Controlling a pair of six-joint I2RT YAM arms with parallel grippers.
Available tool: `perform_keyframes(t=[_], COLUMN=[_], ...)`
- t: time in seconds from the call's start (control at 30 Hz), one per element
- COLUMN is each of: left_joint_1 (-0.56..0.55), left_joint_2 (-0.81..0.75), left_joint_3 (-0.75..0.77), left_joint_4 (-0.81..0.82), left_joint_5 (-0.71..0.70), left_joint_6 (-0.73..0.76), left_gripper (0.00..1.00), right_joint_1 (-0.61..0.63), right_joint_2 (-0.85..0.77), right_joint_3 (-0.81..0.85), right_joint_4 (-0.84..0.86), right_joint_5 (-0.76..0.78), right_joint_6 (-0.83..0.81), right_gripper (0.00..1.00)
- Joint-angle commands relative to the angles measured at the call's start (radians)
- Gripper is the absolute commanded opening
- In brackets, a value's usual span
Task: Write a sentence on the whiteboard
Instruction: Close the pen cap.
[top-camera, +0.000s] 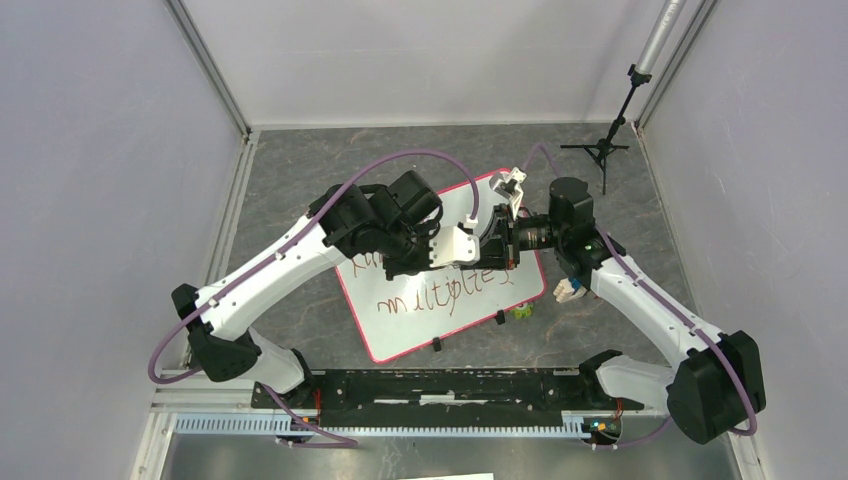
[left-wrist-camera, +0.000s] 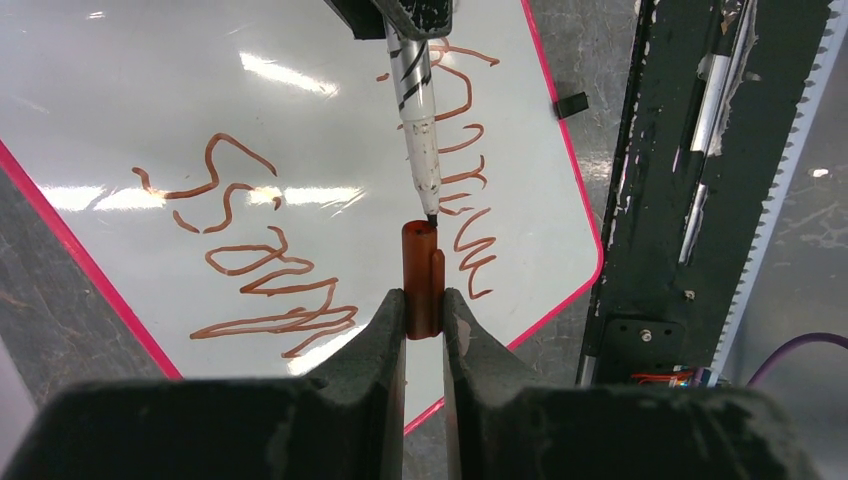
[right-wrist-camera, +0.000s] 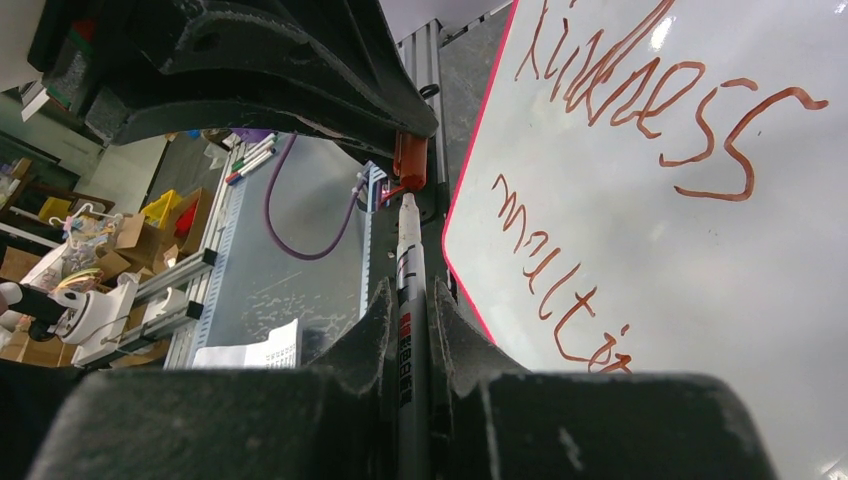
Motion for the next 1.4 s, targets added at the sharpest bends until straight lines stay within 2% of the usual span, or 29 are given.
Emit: perform_keyframes(t=[0.0,0.47,0.73,0.97,1.17,1.3,1.37], left_joint_1=[-0.008,-0.020,-0.020,-0.022,-0.025,-0.026,-0.026], left_joint_2=[0.013,0.024,-0.002,0.069,0.130,0.162,0.168], left_joint_3=[0.041,0.052,0.035,0.113,0.199,0.233,0.247], left_joint_4=[0.010,0.001,0.005,0.039,0.072,0.085,0.087], left_joint_5=[0.050,0.079,0.067,0.080,0.037,0.071,0.083], left_joint_6=[-0.027,-0.018,-0.035,-0.105,-0.166,-0.188,-0.195], left_gripper=[0.02,0.02,0.02,0.02,0.02,0.02,0.07], right_joint_1=[0.008,0.020,0.022,0.037,0.039,0.039,0.037], right_joint_2=[0.008,0.022,0.016,0.026,0.034,0.046,0.047], right_joint_3=[0.050,0.056,0.074,0.067,0.052,0.040,0.028], right_joint_4=[0.006,0.018,-0.034,-0.002,0.030,0.088,0.133], right_joint_5=[0.004,-0.001,0.006,0.023,0.038,0.034,0.022], right_joint_6=[-0.018,-0.011,-0.058,-0.031,-0.014,0.029,0.063], right_gripper=[0.00,0.00,0.00,0.00,0.00,0.00,0.00])
